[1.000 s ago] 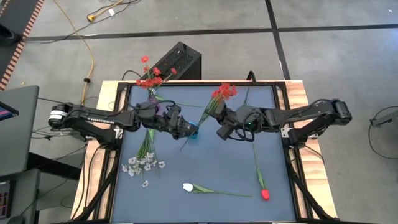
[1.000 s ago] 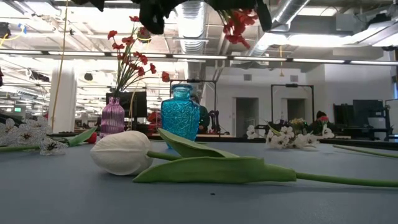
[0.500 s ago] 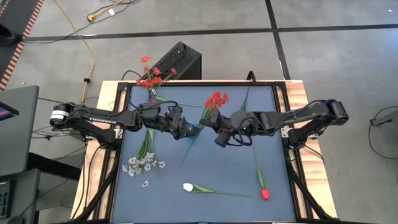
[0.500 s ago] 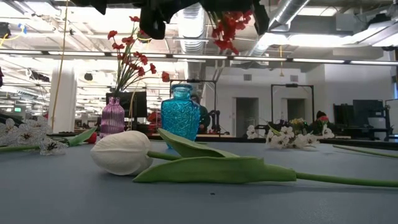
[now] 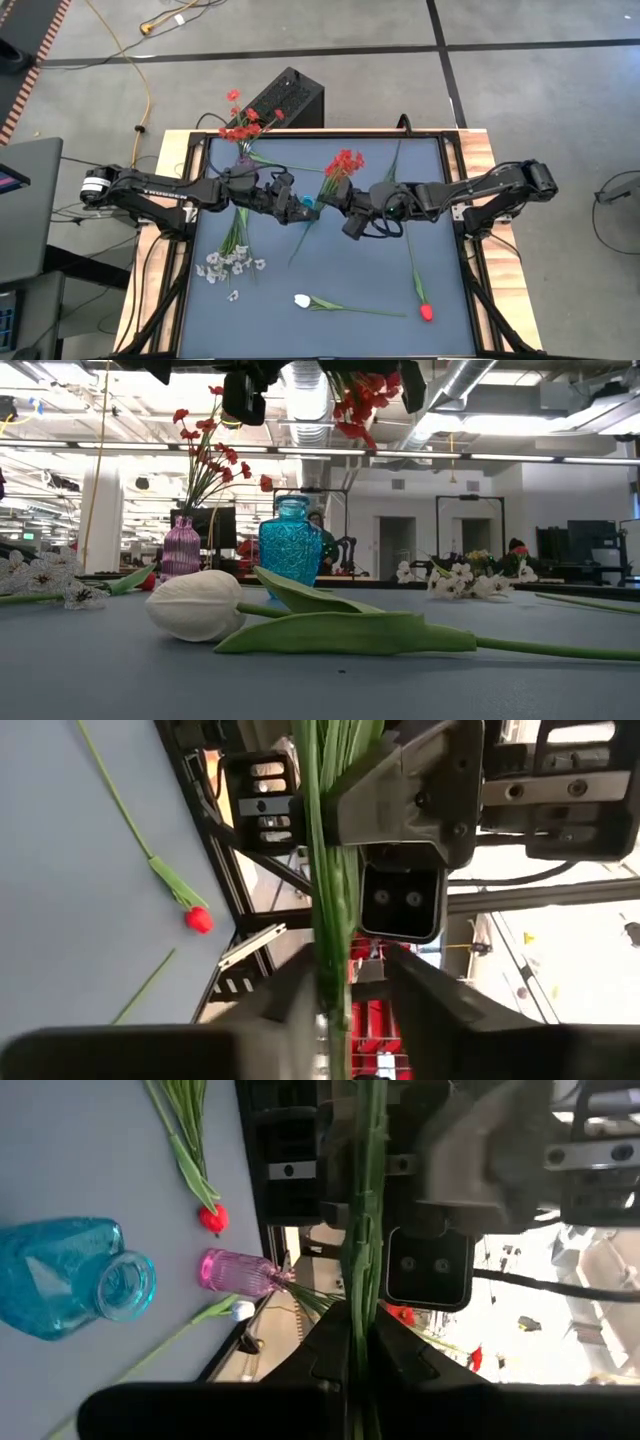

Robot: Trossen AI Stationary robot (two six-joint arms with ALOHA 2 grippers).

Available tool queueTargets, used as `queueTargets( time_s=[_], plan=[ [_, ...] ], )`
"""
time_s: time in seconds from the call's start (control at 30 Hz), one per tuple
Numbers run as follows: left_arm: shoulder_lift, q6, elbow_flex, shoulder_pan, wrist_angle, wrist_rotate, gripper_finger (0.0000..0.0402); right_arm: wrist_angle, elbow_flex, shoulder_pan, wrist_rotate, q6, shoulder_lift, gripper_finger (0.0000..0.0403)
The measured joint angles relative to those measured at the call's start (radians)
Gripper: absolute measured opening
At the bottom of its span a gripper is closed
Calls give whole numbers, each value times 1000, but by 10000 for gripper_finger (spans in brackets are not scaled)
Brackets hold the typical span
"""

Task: Sort flowers into vase by color
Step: Put the red flowers into the purple vase

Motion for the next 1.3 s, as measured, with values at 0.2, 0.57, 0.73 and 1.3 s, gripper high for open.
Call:
queueTargets(
  time_s=[0.2, 0.57, 0.73, 1.3],
  plan=[
    [0, 22, 0, 0, -3, 6, 11, 3, 0, 17, 3, 34, -1, 60],
    [-2, 40, 0, 14, 1, -24, 5, -7, 0, 39, 71, 154, -1, 111],
    [-3, 101, 0, 39, 1, -31, 3, -15, 0, 45, 62, 262, -8, 155],
    [-240, 524, 1, 210, -55, -240, 3, -357, 0, 36, 129, 810, -168, 248]
  ],
)
